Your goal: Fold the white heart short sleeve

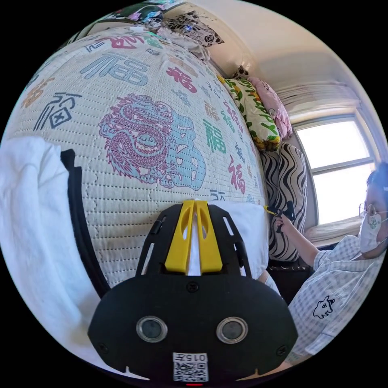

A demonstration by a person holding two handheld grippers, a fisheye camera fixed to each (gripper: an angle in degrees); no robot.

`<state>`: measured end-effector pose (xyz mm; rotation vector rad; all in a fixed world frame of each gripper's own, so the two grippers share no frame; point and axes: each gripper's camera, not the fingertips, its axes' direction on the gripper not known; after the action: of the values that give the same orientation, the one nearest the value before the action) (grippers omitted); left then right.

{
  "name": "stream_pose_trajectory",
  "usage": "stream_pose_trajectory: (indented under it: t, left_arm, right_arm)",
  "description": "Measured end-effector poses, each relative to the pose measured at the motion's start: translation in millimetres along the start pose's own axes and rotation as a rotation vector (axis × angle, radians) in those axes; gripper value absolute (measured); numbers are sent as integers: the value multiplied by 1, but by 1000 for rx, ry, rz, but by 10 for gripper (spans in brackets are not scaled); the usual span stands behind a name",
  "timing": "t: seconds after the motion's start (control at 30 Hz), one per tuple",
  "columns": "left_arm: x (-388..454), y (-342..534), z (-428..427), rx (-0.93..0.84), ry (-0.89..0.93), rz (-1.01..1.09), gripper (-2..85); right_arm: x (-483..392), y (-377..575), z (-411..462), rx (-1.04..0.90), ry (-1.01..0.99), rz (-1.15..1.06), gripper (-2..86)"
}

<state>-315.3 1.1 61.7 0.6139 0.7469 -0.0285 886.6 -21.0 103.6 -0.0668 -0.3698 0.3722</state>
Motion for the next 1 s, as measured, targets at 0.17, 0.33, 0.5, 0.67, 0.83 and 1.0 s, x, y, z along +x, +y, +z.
stream_pose_trajectory:
  t: [0.17,0.33,0.5,0.67,0.83,1.0]
  left_arm:
    - [17,20,-7,-8,-55,104,5]
    - [44,54,-34,35,-232,170,52]
    - [82,113,-59,-3,-240,268,62]
    - [118,203,-26,-209,-19,318,60]
    - [138,258,12,-286,-77,350,57]
    - [132,286,12,-324,-205,279,19]
  right_arm:
    - [-31,17,3,62,-2,-60,11]
    - [-84,54,-9,203,97,-83,44]
    - [-158,117,-19,265,180,-187,49]
    - [-244,190,46,9,-7,-362,9]
    - [-300,222,109,-160,64,-381,-4]
    - [-346,219,141,-264,249,-335,-5]
